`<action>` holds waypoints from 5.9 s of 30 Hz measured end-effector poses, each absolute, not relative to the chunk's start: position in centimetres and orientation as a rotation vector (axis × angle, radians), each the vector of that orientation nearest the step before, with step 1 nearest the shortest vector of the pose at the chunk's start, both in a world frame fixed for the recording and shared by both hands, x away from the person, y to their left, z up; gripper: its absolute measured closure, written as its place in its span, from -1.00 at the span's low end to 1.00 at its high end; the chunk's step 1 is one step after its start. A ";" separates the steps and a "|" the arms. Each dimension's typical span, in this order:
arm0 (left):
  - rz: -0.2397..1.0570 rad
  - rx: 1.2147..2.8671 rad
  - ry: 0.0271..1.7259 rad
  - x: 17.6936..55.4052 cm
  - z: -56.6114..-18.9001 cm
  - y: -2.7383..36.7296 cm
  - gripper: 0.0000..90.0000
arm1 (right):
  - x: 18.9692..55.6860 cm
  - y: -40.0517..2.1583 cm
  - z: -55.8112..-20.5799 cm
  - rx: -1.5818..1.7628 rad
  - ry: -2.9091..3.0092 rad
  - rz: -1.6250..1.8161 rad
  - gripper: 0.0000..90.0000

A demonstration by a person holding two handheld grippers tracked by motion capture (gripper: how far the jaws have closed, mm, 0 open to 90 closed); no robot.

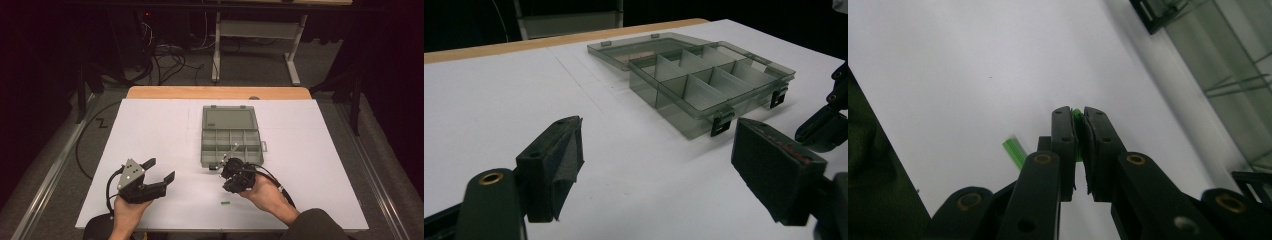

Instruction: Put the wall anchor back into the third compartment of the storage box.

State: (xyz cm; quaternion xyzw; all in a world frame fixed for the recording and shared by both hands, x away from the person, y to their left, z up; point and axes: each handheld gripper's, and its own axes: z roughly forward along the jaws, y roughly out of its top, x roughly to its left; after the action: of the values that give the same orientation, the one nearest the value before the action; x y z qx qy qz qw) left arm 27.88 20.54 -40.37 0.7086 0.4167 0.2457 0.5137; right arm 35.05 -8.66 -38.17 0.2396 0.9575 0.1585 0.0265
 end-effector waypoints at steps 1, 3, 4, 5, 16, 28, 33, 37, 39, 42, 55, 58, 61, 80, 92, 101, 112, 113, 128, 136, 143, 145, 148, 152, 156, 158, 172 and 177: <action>0.590 1.706 1.002 27.9 -40.4 20.5 -0.53 | 35.1 -8.7 -38.1 0.745 2.955 0.496 0.92; 0.589 1.706 1.005 27.9 -40.4 20.5 -0.53 | 35.3 -8.9 -37.8 0.760 2.951 0.511 0.92; 0.590 1.707 1.003 27.9 -40.4 20.5 -0.53 | 35.3 -9.0 -37.8 0.763 2.950 0.516 0.92; 0.590 1.708 1.003 27.9 -40.4 20.5 -0.53 | 35.4 -9.1 -37.7 0.766 2.949 0.519 0.92; 0.588 1.708 1.005 27.9 -40.4 20.4 -0.53 | 36.0 -9.7 -36.7 0.791 2.930 0.544 0.92; 0.587 1.706 1.001 27.9 -40.4 20.5 -0.53 | 37.1 -10.3 -35.7 0.834 2.910 0.567 0.92; 0.587 1.707 1.002 27.9 -40.4 20.5 -0.53 | 37.8 -10.8 -35.0 0.865 2.889 0.584 0.92; 0.586 1.706 1.002 27.9 -40.4 20.5 -0.53 | 38.6 -11.4 -34.5 0.901 2.868 0.591 0.92; 0.586 1.706 1.002 27.9 -40.4 20.5 -0.53 | 39.0 -11.5 -34.3 0.927 2.858 0.587 0.92; 0.586 1.707 1.000 27.9 -40.4 20.5 -0.53 | 39.7 -11.8 -34.0 0.951 2.842 0.587 0.92; 0.586 1.708 0.999 27.9 -40.4 20.4 -0.53 | 42.0 -12.4 -33.6 1.025 2.795 0.570 0.92; 0.586 1.708 0.999 27.9 -40.4 20.4 -0.53 | 42.4 -12.5 -33.7 1.040 2.788 0.570 0.92; 0.586 1.713 0.998 27.9 -40.4 20.4 -0.53 | 42.8 -12.5 -33.7 1.052 2.780 0.568 0.92; 0.588 1.706 0.991 27.9 -40.4 20.4 -0.53 | 45.5 -12.2 -33.8 1.126 2.732 0.531 0.92; 0.589 1.707 0.990 27.8 -40.3 20.4 -0.53 | 47.0 -11.7 -34.4 1.171 2.712 0.514 0.92; 0.588 1.712 0.988 27.9 -40.3 20.4 -0.53 | 47.8 -11.7 -35.1 1.222 2.696 0.485 0.91; 0.587 1.715 0.986 27.9 -40.4 20.4 -0.53 | 48.3 -11.4 -35.8 1.203 2.699 0.479 0.91; 0.587 1.714 0.986 27.9 -40.4 20.4 -0.53 | 48.3 -11.4 -35.8 1.206 2.698 0.475 0.91; 0.585 1.714 0.984 27.8 -40.3 20.4 -0.53 | 48.9 -11.0 -36.8 1.220 2.709 0.432 0.91; 0.585 1.713 0.984 27.8 -40.3 20.4 -0.53 | 49.1 -11.0 -37.1 1.229 2.713 0.417 0.90; 0.585 1.709 0.986 27.8 -40.3 20.4 -0.53 | 49.1 -11.0 -37.2 1.231 2.717 0.411 0.90; 0.585 1.709 0.986 27.8 -40.3 20.4 -0.53 | 49.2 -11.0 -37.2 1.235 2.714 0.412 0.88; 0.585 1.709 0.986 27.8 -40.3 20.4 -0.53 | 49.2 -11.1 -37.1 1.236 2.711 0.418 0.84; 0.585 1.704 0.988 27.8 -40.3 20.4 -0.53 | 49.0 -11.2 -36.9 1.232 2.710 0.434 0.81; 0.585 1.708 0.987 27.8 -40.3 20.4 -0.53 | 48.7 -11.5 -36.5 1.225 2.709 0.454 0.76; 0.586 1.704 0.988 27.8 -40.3 20.4 -0.53 | 48.4 -11.5 -36.2 1.215 2.709 0.463 0.71; 0.586 1.712 0.987 27.9 -40.4 20.4 -0.53 | 45.6 -11.1 -34.7 1.101 2.730 0.518 0.57; 0.586 1.715 0.989 27.9 -40.4 20.4 -0.53 | 45.0 -11.2 -34.5 1.078 2.738 0.536 0.52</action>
State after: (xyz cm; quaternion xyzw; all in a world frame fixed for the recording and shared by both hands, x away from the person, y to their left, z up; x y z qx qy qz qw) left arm 27.89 20.42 -40.35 0.7131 0.4111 0.2435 0.5130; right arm 44.95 -11.17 -34.48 0.3593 0.9128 0.1788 0.0751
